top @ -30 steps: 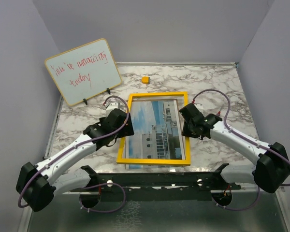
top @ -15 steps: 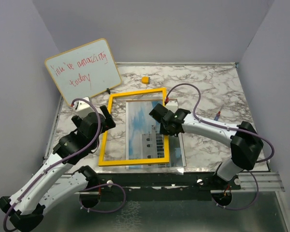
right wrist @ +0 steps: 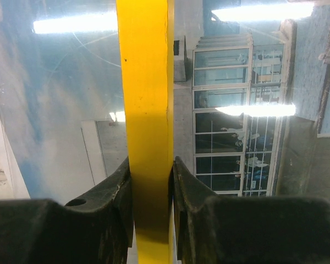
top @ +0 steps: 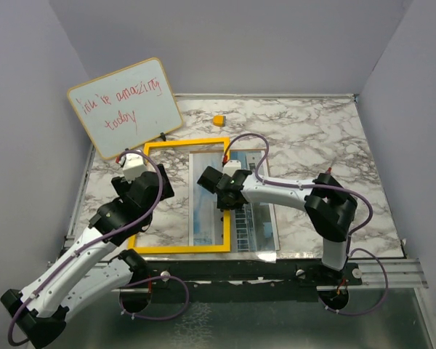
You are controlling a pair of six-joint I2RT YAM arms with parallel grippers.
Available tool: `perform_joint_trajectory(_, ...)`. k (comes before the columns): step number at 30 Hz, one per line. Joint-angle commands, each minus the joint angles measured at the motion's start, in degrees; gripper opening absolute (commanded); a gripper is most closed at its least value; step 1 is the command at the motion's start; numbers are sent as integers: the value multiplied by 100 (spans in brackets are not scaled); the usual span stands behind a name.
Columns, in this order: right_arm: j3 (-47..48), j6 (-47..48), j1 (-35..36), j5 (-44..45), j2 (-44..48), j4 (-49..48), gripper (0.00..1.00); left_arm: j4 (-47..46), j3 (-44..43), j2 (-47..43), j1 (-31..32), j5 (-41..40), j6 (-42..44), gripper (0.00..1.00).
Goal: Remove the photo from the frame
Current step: Place the photo frame item at the center of the board.
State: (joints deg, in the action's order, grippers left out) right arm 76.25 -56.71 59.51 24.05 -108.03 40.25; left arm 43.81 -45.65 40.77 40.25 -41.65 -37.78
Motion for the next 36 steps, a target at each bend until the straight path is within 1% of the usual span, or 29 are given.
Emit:
perform_joint_trajectory(1, 238, -86, 26, -58, -223, -132, 3, -117, 109, 205, 0, -43, 131, 99)
perform_joint_trajectory(4, 291, 9, 39, -367, -306, -345, 6, -119, 109, 267, 0, -22, 131, 99)
perform_joint_trajectory(8, 539, 9, 93, -520, -498, -298, 8, -127, 126, 262, -3, -36, 122, 99)
perform_joint_trajectory(12, 680, 26, 136, -755, -575, -361, 17, -134, 142, 259, 0, -32, 122, 99)
perform_joint_trajectory(15, 698, 81, 183, -735, -536, -401, 20, -136, 144, 321, 0, -36, 122, 99)
perform_joint_trajectory(17, 627, 132, 184, -746, -497, -433, 25, -136, 144, 368, 0, -27, 122, 99)
perform_joint_trajectory(19, 554, 147, 184, -734, -447, -385, 33, -141, 144, 413, -2, -17, 122, 99)
perform_joint_trajectory(20, 500, 162, 184, -735, -401, -371, 35, -144, 144, 433, -4, -5, 122, 99)
perform_joint_trajectory(23, 197, 234, 184, -707, -68, -485, 40, -153, 152, 489, -2, 21, 122, 99)
perform_joint_trajectory(25, 29, 261, 184, -584, 220, -489, 49, -156, 152, 522, -1, 45, 130, 99)
perform_joint_trajectory(31, -505, 216, 98, 174, 1272, -46, 63, -248, 193, 598, 9, 198, 177, 99)
perform_joint_trajectory(33, -924, 143, -112, 295, 1719, 16, 64, -318, 220, 607, 9, 310, 229, 99)
perform_joint_trajectory(36, -1845, 159, -726, -7, 2572, -250, 65, -406, 257, 650, 9, 465, 306, 99)
